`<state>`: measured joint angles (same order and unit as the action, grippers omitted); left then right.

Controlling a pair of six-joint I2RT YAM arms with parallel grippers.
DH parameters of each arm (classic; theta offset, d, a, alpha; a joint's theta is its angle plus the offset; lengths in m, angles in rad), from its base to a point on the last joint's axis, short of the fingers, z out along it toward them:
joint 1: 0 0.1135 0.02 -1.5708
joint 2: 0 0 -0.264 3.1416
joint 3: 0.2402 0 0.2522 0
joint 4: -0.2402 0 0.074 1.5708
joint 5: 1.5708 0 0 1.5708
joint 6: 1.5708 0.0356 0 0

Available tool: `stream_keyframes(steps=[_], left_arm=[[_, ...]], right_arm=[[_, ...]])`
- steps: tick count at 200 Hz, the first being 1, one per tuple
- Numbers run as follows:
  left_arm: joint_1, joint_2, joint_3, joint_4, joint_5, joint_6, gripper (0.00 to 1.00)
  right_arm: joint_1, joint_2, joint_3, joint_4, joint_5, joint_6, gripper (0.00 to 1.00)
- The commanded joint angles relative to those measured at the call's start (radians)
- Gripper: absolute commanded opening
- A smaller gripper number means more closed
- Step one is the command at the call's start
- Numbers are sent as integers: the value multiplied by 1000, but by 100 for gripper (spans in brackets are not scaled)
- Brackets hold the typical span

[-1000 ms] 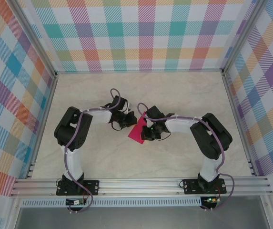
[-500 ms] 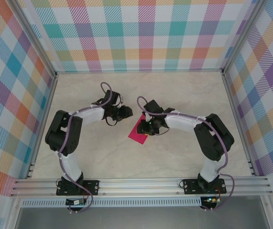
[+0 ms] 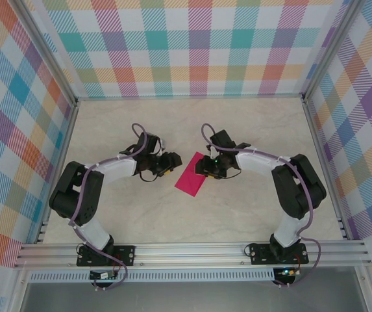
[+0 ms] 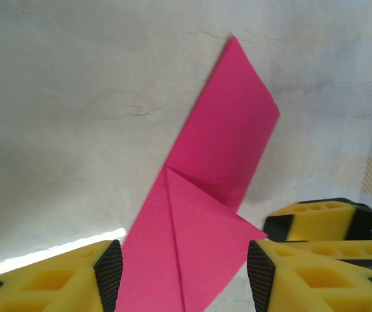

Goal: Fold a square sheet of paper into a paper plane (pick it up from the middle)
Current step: Fold the triangle a second time at the center of the table, then turn over the paper at the center of the table.

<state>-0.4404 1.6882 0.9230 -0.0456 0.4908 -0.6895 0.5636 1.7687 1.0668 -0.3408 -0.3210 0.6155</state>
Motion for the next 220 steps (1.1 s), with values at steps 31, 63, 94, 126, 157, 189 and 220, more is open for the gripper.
stream_keyframes(steps=[31,63,94,126,157,189,220], left_arm=[[-32,41,-23,80,58,-68,56],[-38,55,-33,98,79,-80,54],[-46,71,-50,133,108,-78,49],[-58,83,-61,180,118,-57,46],[-70,122,-50,204,139,-50,44],[-83,147,-37,232,166,-40,41],[-89,169,-20,243,183,-34,35]], right_arm=[[4,47,19,26,-95,-54,34],[-6,44,3,37,-57,-27,15],[-13,34,-19,41,-19,2,10],[-16,23,-37,48,-6,19,10],[-18,19,-41,37,10,23,10],[-18,17,-44,35,12,27,10],[-21,17,-46,30,14,31,10]])
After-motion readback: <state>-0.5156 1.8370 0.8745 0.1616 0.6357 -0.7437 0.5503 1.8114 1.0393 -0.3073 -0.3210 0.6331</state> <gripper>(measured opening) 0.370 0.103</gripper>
